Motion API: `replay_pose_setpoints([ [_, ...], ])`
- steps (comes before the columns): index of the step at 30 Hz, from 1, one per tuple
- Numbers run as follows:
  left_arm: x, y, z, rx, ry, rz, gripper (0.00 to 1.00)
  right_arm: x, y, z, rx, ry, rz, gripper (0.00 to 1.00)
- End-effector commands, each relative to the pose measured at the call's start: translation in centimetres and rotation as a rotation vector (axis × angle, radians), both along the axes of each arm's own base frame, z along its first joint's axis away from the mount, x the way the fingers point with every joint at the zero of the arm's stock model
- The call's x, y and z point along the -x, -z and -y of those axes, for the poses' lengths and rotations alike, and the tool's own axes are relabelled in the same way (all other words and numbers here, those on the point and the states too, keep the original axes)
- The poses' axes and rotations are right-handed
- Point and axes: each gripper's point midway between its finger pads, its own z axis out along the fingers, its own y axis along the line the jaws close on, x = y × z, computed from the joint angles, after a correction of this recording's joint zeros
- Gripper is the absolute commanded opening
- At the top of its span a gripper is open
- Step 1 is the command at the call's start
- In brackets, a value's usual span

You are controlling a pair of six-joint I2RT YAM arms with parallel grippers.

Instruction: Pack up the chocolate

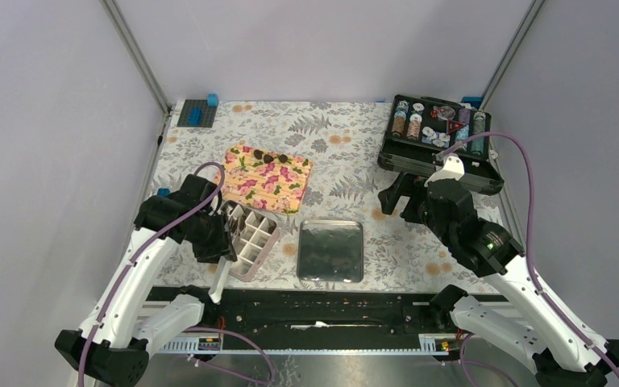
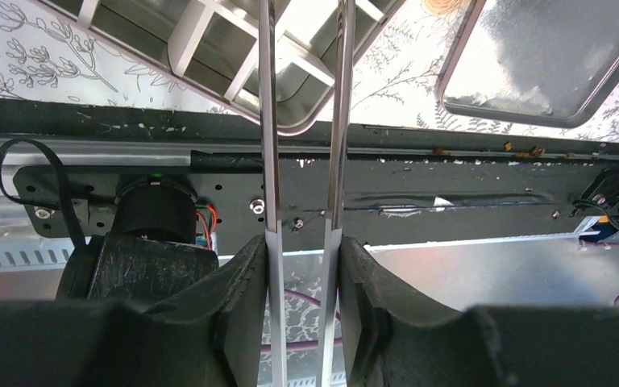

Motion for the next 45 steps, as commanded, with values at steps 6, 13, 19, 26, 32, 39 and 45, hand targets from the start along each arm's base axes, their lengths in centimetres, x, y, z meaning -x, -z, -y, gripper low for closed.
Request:
replay_pose_setpoints([
  [6, 1.0, 0.2, 0.5, 0.026, 0.047, -0.017, 0.0, -0.6, -0.5, -0.4, -0.017, -0.004, 0.025, 0.99],
  [13, 0.3, 0.5, 0.8, 0.032, 0.028, 0.0, 0.0, -0.6, -0.5, -0.6, -0.02, -0.005, 0.026, 0.99],
  [19, 0.1, 0.7, 0.8, 0.026, 0.028, -0.003, 0.16, -0.5, -0.5, -0.4, -0.017, -0.005, 0.028, 0.99],
  [26, -0.4, 0.6, 1.1, 0.033, 0.026, 0.006, 0.32, -0.5, -0.5, -0.4, -0.018, -0.003, 0.03, 0.99],
  [32, -0.4, 0.6, 1.0, 0.028, 0.029, 0.006, 0.36, -0.5, -0.4, -0.3, -0.017, -0.001, 0.027, 0.99],
  [39, -0.3, 0.8, 0.9, 0.022, 0.032, -0.002, 0.41, -0.5, -0.4, -0.4, -0.021, -0.001, 0.026, 0.99],
  [45, -0.6, 0.3, 0.9, 0.021, 0.031, 0.014, 0.33, -0.5, -0.3, -0.4, -0.021, -0.003, 0.023, 0.99],
])
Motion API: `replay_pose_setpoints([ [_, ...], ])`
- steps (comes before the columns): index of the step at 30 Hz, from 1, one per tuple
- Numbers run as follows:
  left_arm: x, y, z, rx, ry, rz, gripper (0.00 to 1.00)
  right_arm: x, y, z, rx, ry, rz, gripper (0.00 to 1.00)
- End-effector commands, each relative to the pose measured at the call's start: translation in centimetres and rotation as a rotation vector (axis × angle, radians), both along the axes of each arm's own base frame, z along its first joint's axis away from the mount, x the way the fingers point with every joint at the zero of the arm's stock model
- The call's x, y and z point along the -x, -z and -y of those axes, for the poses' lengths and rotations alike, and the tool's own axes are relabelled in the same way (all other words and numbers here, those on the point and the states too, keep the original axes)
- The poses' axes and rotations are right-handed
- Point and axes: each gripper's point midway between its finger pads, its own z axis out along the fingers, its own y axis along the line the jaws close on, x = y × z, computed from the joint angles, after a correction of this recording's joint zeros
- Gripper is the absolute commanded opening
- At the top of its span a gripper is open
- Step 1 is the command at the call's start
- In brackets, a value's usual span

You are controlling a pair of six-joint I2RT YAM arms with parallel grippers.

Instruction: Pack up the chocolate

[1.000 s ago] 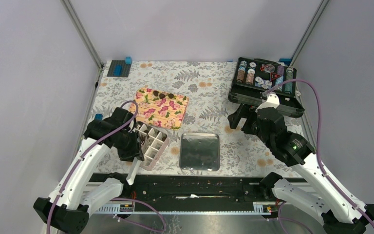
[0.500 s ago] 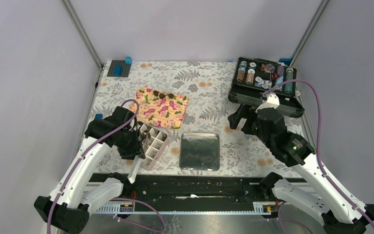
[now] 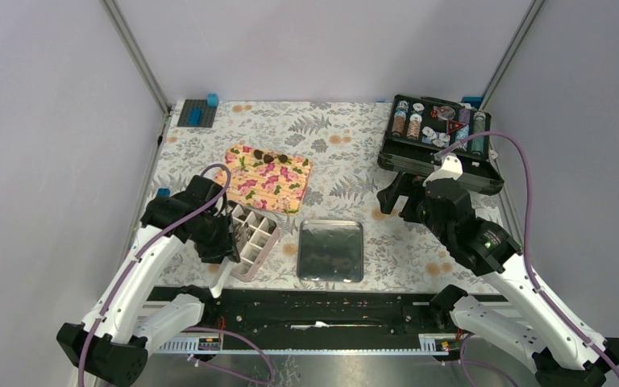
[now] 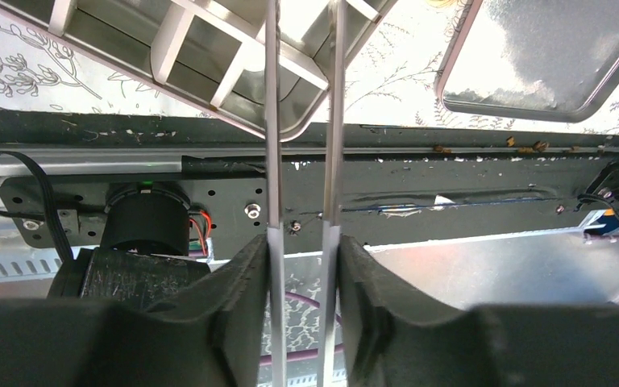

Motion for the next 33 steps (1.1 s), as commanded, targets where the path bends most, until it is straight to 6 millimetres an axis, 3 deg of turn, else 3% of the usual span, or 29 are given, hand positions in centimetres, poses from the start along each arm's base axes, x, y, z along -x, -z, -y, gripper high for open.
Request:
replay_pose_setpoints([
  [1, -0.8, -1.0, 0.3, 0.016, -0.003, 0.047, 0.26, -0.3, -0.7, -0.3, -0.023, -0.003, 0.025, 0.99],
  [4, -1.7, -2.3, 0.5, 0.023, -0.005, 0.086, 0.09, -0.2, -0.8, -0.3, -0.025, -0.004, 0.027, 0.99],
  [6, -2.5, -3.4, 0.7, 0.03, -0.001, 0.116, 0.05, -0.2, -0.8, -0.2, -0.027, -0.003, 0.029, 0.99],
  [11, -5.5, -5.4, 1.7, 0.052, -0.006, 0.204, 0.02, 0.0, -0.9, -0.1, -0.031, 0.001, 0.029, 0.99],
  [16, -10.7, -5.9, 2.4, 0.029, -0.039, 0.31, 0.03, 0.1, -1.1, 0.1, -0.035, 0.005, 0.032, 0.99],
  [24, -18.8, -3.2, 1.5, -0.154, -0.067, 0.418, 0.08, 0.6, -1.7, 1.2, -0.02, 0.032, 0.043, 0.99],
  [27, -20.4, -1.5, 1.5, -0.195, -0.058, 0.408, 0.14, 0.8, -1.6, 1.6, -0.018, 0.041, 0.044, 0.99],
  [33, -22.2, 0.9, 4.0, -0.132, 0.021, 0.349, 0.29, 0.9, -1.6, 2.0, -0.009, 0.057, 0.046, 0.99],
])
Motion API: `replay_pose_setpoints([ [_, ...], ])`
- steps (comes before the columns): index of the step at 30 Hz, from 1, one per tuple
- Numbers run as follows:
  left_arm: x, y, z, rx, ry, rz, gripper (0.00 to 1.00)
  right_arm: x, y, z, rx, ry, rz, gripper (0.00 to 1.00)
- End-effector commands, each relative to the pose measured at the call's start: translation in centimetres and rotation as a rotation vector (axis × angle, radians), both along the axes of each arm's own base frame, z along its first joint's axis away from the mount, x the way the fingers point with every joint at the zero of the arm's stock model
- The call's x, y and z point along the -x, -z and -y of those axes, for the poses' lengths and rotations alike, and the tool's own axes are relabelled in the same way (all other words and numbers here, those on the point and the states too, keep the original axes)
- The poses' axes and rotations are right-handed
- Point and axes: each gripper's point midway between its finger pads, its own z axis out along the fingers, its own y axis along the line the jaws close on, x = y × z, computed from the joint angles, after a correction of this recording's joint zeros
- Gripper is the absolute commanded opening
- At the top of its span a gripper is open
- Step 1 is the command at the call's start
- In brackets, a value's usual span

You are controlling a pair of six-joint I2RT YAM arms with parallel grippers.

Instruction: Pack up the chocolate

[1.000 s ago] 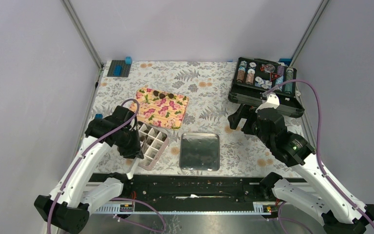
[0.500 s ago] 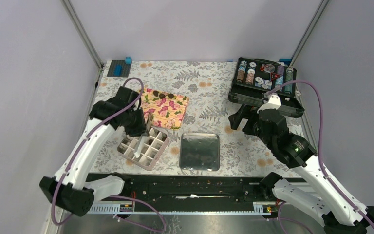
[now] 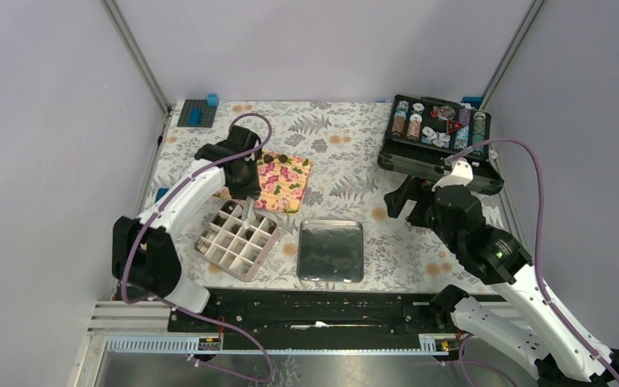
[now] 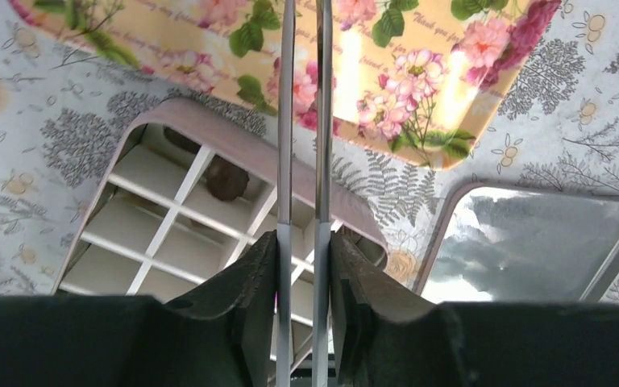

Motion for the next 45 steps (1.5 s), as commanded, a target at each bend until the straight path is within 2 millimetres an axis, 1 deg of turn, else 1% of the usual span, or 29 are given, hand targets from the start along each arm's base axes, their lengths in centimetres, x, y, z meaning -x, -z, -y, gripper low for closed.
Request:
replay_pose_setpoints([
  [1, -3.5, -1.1, 1.8, 0.04, 0.06, 0.084, 0.31, -0.2, -1.0, 0.7, -0.004, 0.038, 0.027, 0.99],
  [5, -4.2, -0.2, 2.0, 0.024, 0.065, 0.05, 0.36, -0.3, -1.0, 0.7, 0.004, 0.038, 0.027, 0.99],
  [9, -4.6, 0.1, 2.3, 0.026, 0.06, 0.038, 0.38, -0.4, -0.9, 0.7, 0.012, 0.039, 0.024, 0.99],
  [10, -4.7, 0.2, 2.3, 0.025, 0.057, 0.039, 0.4, -0.4, -0.9, 0.7, 0.014, 0.04, 0.023, 0.99],
  [15, -5.5, 0.9, 2.3, 0.009, 0.053, 0.028, 0.41, -0.5, -0.8, 0.6, 0.016, 0.037, 0.021, 0.99],
  [22, -7.2, 1.8, 3.2, 0.012, 0.063, 0.01, 0.41, -0.5, -0.8, 0.7, 0.013, 0.039, 0.023, 0.99],
  [26, -8.0, 2.0, 3.5, 0.007, 0.068, 0.0, 0.45, -0.5, -0.9, 0.7, 0.017, 0.04, 0.021, 0.99],
  [29, -8.8, 2.3, 3.5, -0.006, 0.061, -0.007, 0.45, -0.5, -0.9, 0.7, 0.017, 0.04, 0.02, 0.99],
  [33, -9.2, 2.9, 3.9, 0.001, 0.071, -0.023, 0.45, -0.5, -1.1, 0.7, 0.016, 0.039, 0.024, 0.99],
  [42, -9.8, 2.6, 3.2, -0.028, 0.06, -0.014, 0.46, -0.6, -1.0, 0.6, 0.018, 0.039, 0.017, 0.99],
  [45, -9.9, 2.8, 3.2, -0.029, 0.063, -0.018, 0.43, -0.6, -1.0, 0.5, 0.016, 0.04, 0.016, 0.99],
])
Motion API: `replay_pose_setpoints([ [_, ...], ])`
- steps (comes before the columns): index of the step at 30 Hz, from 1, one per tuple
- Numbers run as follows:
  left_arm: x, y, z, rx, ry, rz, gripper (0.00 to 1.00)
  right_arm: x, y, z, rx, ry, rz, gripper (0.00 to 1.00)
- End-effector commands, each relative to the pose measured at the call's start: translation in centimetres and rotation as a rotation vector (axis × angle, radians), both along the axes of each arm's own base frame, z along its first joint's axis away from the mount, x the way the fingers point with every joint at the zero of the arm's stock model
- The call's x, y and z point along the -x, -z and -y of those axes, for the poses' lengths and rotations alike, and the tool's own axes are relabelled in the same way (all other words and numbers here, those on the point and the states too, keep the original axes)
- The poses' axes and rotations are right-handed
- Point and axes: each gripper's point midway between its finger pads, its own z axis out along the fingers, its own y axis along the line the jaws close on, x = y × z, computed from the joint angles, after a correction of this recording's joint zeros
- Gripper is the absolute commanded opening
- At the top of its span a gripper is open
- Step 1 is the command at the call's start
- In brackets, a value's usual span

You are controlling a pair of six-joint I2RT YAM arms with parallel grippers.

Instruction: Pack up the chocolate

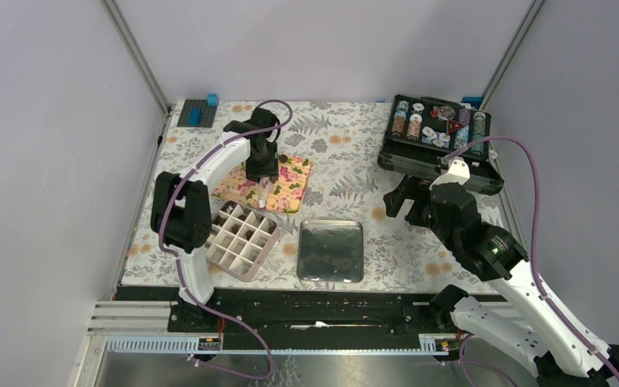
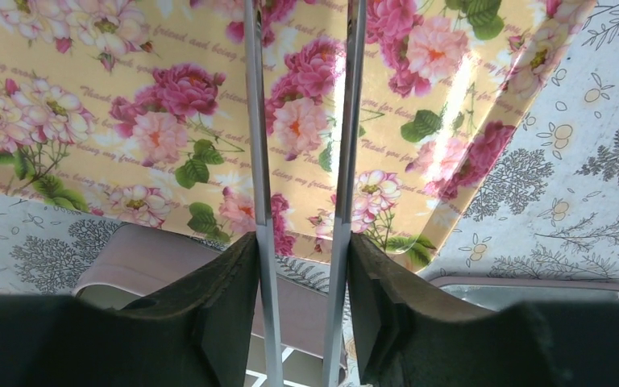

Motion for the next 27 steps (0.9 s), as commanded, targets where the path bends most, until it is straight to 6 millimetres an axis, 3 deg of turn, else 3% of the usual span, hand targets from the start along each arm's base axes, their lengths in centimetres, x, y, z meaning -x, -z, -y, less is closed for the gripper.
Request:
replay_pose_setpoints([
  [1, -1.7, -1.5, -0.1, 0.0, 0.0, 0.06, 0.41, -0.4, -1.7, 0.4, -0.009, 0.025, 0.036, 0.99],
  [6, -1.3, -1.8, -0.3, 0.001, -0.001, 0.06, 0.29, -0.3, -1.8, 0.4, -0.012, 0.023, 0.038, 0.99],
  [14, 0.3, -4.4, -0.8, 0.008, 0.008, 0.087, 0.12, -0.3, -1.8, 0.1, -0.021, 0.012, 0.036, 0.99],
  [27, 6.9, -8.2, -1.9, 0.031, 0.042, 0.11, 0.05, -0.5, -1.6, -0.6, -0.035, -0.004, 0.034, 0.99],
])
